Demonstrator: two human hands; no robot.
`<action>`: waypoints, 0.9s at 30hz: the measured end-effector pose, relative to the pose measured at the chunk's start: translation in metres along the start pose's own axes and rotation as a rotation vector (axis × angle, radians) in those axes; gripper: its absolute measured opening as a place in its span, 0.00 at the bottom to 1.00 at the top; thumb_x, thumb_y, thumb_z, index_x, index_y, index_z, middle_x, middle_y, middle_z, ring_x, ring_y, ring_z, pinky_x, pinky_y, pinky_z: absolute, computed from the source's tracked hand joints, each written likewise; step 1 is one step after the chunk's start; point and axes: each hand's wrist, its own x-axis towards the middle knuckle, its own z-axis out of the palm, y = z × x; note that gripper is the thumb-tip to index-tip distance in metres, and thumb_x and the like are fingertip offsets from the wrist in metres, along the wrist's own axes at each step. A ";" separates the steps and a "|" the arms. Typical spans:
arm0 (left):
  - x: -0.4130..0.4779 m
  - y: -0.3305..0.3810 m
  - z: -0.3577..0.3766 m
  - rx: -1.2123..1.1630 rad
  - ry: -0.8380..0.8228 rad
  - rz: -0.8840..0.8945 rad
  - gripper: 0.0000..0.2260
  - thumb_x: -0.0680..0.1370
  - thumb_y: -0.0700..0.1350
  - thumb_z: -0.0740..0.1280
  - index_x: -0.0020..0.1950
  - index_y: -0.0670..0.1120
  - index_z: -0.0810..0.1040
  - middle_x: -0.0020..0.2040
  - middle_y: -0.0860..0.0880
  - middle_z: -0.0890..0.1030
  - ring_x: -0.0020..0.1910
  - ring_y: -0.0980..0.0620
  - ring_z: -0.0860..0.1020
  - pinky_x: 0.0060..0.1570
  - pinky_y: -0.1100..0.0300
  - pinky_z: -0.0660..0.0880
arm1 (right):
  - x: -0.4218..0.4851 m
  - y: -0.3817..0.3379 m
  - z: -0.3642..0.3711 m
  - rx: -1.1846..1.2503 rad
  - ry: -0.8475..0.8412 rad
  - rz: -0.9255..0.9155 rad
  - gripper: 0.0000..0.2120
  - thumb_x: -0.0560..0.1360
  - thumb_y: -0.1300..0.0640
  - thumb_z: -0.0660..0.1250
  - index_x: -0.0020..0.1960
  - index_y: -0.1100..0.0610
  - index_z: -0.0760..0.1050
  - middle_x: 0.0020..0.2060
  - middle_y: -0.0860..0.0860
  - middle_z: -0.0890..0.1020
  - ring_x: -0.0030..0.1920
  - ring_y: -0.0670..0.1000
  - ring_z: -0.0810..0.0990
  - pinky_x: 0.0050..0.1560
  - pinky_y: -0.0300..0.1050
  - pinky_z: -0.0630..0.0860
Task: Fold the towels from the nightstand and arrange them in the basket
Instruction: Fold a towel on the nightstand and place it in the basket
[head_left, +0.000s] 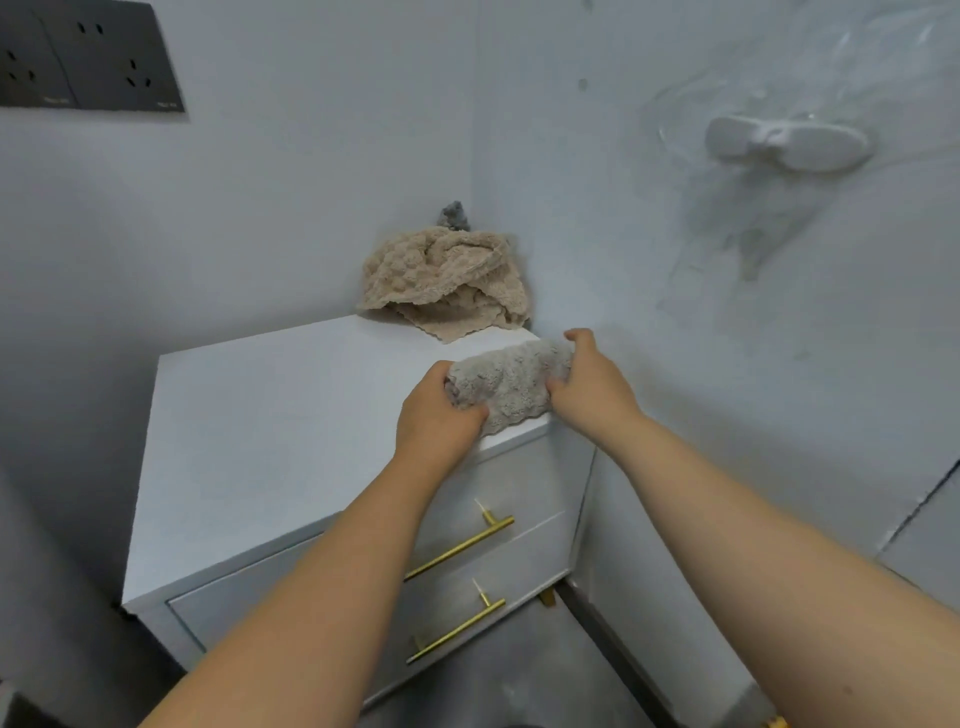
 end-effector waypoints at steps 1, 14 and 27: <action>-0.005 0.003 0.006 0.002 0.027 -0.004 0.13 0.72 0.38 0.70 0.53 0.50 0.73 0.45 0.56 0.75 0.46 0.52 0.74 0.45 0.61 0.68 | -0.003 0.004 -0.006 -0.069 -0.025 -0.029 0.30 0.75 0.60 0.65 0.74 0.58 0.56 0.61 0.58 0.74 0.62 0.59 0.73 0.55 0.46 0.69; -0.094 0.038 0.092 0.014 0.057 0.061 0.12 0.70 0.33 0.60 0.46 0.49 0.75 0.44 0.50 0.78 0.44 0.48 0.75 0.38 0.57 0.69 | -0.061 0.046 -0.066 -0.552 -0.450 -0.244 0.20 0.66 0.52 0.76 0.54 0.55 0.76 0.50 0.52 0.80 0.51 0.53 0.79 0.45 0.42 0.73; -0.180 -0.004 0.174 -0.521 0.164 -0.969 0.15 0.73 0.37 0.68 0.60 0.40 0.74 0.53 0.44 0.79 0.42 0.46 0.75 0.40 0.55 0.74 | -0.133 0.153 -0.054 -0.084 -1.039 0.387 0.18 0.73 0.50 0.72 0.56 0.61 0.77 0.50 0.55 0.83 0.48 0.53 0.83 0.49 0.47 0.79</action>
